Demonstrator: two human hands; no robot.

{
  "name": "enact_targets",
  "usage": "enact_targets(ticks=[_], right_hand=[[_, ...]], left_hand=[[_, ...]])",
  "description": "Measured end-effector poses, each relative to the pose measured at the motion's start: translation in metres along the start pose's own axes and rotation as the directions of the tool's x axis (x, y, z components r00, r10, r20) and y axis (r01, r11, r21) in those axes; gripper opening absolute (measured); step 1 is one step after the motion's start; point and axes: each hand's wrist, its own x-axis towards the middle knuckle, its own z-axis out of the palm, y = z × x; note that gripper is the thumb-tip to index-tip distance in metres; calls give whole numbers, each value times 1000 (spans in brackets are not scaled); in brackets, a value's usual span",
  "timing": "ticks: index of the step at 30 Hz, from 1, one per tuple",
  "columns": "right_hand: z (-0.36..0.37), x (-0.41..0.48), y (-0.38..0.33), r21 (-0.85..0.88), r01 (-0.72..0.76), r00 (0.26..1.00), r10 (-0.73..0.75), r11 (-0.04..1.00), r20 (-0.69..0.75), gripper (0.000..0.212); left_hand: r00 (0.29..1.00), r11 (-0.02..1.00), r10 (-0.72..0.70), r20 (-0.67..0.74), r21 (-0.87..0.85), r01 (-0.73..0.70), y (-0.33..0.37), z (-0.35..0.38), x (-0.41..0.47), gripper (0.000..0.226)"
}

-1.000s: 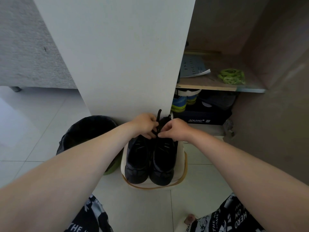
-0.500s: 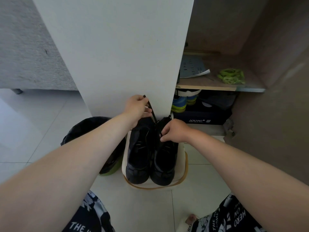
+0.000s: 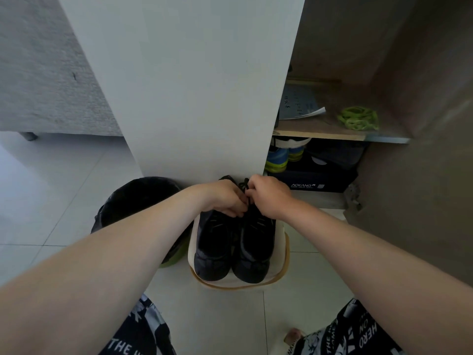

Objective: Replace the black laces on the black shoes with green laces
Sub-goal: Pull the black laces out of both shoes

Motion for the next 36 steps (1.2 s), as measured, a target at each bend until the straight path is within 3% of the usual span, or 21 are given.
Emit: enact_targets(ticks=[5,10,16,17,20,25,29,30,32,34,36], right_hand=[[1,-4,3,168,9,1000,-8,986,-7,10],[0,-4,7,334,-128,990,101,934,97,21],[0,-6,11,188,-188,970,152,964,191,32],[1,-6,12,190,-204,964,162,960,212,33],[0,-4,17,192,-225,952,174,955,251,20],[0,0,22,206,-203,958,150,957,245,11],[-9,3,31,190,-194,972,163,963,168,5],[-11,2,34,151,-209,966,180,966,184,6],[-10,1,40,100,-267,936,232,959,265,19],[-7,-1,42,113,-305,912,256,946,321,16],[-6,0,44,137,-291,922,240,947,304,5]], left_hand=[[999,999,-24,-26,-27,23,-2,3,3,14],[992,1000,3,-129,-22,-6,-1,11,5,6],[991,989,-95,-97,-118,83,4,10,3,11],[990,987,-111,-81,-129,100,5,10,2,21],[990,980,-133,-55,-159,123,7,9,-1,34],[946,942,-93,-310,-336,-18,17,-12,-1,32],[836,837,-31,-548,-471,-278,28,-34,-13,20],[824,809,-19,-567,-492,-320,29,-36,-15,18],[867,800,11,-498,-516,-306,27,-35,-17,24],[907,920,82,-412,-318,-227,20,-27,-13,27],[903,974,224,-366,109,-198,13,-17,-6,18]])
